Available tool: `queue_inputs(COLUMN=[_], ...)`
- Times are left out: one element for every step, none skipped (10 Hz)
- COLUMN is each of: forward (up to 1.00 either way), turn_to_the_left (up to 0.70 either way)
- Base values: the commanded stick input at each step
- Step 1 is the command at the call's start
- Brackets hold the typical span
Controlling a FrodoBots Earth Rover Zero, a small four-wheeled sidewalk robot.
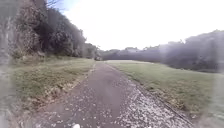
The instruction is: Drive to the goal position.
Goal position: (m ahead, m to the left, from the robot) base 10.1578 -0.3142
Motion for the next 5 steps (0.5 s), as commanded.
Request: queue_inputs(forward=[0.7,0.7,0.7,0.7,0.7], turn_to_the_left=[0.0,0.0,0.0,0.0,0.0])
